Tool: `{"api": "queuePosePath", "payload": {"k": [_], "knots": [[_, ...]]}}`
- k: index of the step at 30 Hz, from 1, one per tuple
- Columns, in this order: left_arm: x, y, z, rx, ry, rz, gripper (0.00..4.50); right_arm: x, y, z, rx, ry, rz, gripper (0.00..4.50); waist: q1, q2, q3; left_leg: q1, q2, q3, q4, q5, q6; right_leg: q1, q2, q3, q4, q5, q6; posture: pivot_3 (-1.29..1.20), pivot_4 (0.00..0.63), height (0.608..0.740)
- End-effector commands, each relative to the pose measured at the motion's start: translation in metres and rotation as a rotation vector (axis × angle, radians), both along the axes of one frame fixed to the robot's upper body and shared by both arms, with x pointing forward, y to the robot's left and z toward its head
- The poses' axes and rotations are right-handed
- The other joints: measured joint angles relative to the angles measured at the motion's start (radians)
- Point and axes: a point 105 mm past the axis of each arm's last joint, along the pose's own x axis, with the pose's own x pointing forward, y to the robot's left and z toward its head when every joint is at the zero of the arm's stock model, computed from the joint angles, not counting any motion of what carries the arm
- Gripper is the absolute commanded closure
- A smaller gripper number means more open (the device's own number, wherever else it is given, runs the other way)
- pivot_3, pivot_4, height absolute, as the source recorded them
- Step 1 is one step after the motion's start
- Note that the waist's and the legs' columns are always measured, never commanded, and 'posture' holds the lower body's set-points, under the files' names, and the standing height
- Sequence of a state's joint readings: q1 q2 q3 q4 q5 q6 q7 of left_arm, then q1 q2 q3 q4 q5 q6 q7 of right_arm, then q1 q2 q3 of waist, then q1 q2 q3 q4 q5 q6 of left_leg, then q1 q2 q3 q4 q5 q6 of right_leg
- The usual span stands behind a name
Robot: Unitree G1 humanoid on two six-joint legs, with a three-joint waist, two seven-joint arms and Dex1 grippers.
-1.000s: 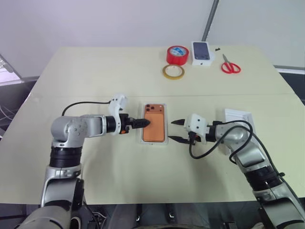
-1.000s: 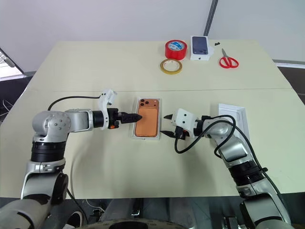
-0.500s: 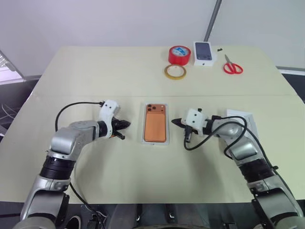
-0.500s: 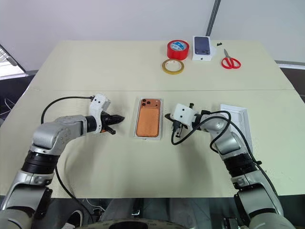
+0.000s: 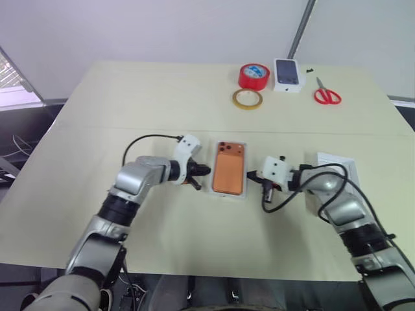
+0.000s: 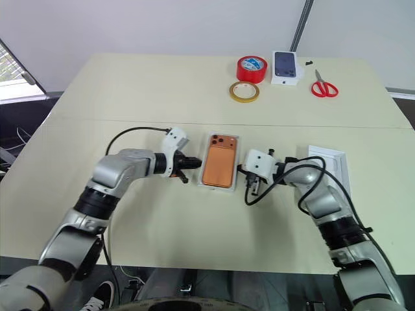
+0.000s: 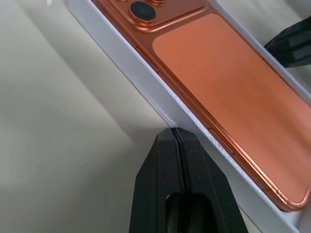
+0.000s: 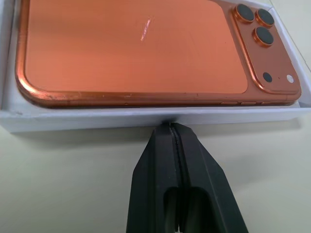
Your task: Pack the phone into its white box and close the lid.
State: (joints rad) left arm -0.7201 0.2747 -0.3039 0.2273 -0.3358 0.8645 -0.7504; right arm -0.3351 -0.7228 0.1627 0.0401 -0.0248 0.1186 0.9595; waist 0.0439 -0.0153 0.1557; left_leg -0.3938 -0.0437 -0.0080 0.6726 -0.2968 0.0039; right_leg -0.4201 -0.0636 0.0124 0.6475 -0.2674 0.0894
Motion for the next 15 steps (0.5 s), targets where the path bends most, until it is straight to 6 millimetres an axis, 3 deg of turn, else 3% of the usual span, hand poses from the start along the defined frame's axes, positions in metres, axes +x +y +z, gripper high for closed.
{"api": "queuePosePath", "payload": {"k": [1, 7, 15], "knots": [[-0.024, -0.056, 0.011, -0.075, -0.009, -0.226, 4.49, -0.012, -0.01, 0.012, 0.01, -0.015, -0.003, 4.5, -0.003, 0.0, 0.0, -0.001, 0.0, 0.0, 0.002, -0.001, 0.001, 0.0, 0.0, 0.0, 0.0, 0.0, 0.0, 0.0, 0.15, 0.74], [-0.041, -0.09, 0.01, -0.074, -0.018, -0.357, 4.49, -0.033, -0.047, 0.01, -0.039, 0.02, -0.1, 4.5, -0.004, 0.0, 0.0, -0.007, 0.0, 0.001, 0.011, -0.003, 0.005, -0.001, 0.0, 0.0, -0.001, 0.0, 0.0, 0.0, 0.15, 0.74], [-0.033, -0.086, 0.006, -0.068, -0.024, -0.343, 4.49, -0.046, -0.059, 0.007, -0.058, 0.039, -0.144, 4.5, -0.008, 0.0, 0.0, -0.006, 0.001, 0.001, 0.011, -0.005, 0.008, -0.001, 0.0, 0.0, 0.0, 0.0, 0.0, 0.0, 0.15, 0.74]]}}
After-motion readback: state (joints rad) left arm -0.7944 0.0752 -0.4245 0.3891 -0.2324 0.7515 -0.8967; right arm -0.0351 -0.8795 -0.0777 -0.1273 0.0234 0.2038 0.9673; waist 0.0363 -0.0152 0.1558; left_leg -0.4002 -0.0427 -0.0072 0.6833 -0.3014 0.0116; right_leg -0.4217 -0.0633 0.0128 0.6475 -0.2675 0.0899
